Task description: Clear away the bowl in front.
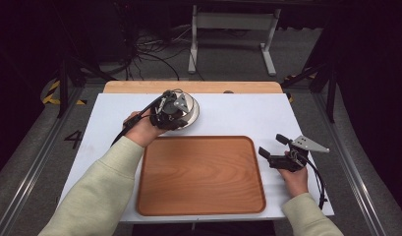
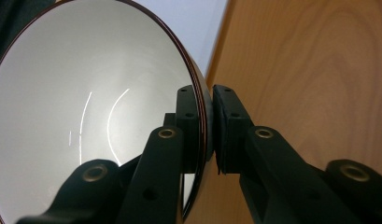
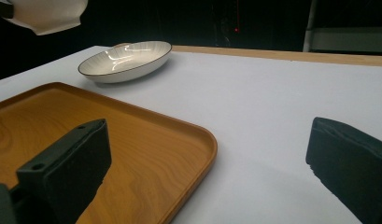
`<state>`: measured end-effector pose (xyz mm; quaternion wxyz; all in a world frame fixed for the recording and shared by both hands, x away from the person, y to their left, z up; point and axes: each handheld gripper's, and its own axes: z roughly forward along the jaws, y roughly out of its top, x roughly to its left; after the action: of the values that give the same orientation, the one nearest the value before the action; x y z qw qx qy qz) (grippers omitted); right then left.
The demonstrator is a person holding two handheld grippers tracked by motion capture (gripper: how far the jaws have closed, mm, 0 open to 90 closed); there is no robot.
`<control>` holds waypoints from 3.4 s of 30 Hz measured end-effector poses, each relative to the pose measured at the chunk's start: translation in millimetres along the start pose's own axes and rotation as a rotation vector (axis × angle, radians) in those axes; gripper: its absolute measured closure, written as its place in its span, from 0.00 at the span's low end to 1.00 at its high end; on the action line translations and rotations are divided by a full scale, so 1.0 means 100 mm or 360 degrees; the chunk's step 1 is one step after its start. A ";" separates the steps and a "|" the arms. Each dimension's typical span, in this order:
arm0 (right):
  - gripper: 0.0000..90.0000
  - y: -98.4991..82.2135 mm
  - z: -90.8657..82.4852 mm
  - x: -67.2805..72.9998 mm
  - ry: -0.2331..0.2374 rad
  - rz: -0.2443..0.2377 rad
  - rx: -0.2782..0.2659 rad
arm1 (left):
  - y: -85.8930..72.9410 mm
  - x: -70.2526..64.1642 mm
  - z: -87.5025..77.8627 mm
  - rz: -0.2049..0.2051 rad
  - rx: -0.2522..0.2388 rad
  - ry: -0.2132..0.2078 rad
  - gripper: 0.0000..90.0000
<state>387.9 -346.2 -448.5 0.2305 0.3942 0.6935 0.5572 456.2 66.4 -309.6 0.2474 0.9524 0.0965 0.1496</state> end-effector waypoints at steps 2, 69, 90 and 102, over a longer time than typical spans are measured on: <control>0.01 0.00 0.00 0.00 0.0000 0.0000 0.0001 | 0.01 -0.04 -0.03 0.0013 0.0002 -0.0009 0.91; 0.01 0.00 0.01 0.00 0.0015 0.0004 0.0009 | -0.01 -1.00 0.19 0.0277 -0.0047 -0.0349 0.91; 0.01 -0.01 0.01 0.00 0.0029 0.0008 0.0013 | -0.03 -1.07 0.52 0.0325 0.0067 -0.0482 0.91; 0.01 0.00 0.01 0.00 0.0028 0.0011 0.0013 | -0.03 -1.12 0.58 0.0306 0.0104 -0.0494 0.91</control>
<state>388.7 -346.0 -449.3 0.2208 0.3928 0.6964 0.5586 370.8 14.1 -386.0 0.2129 0.9764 -0.0297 0.0205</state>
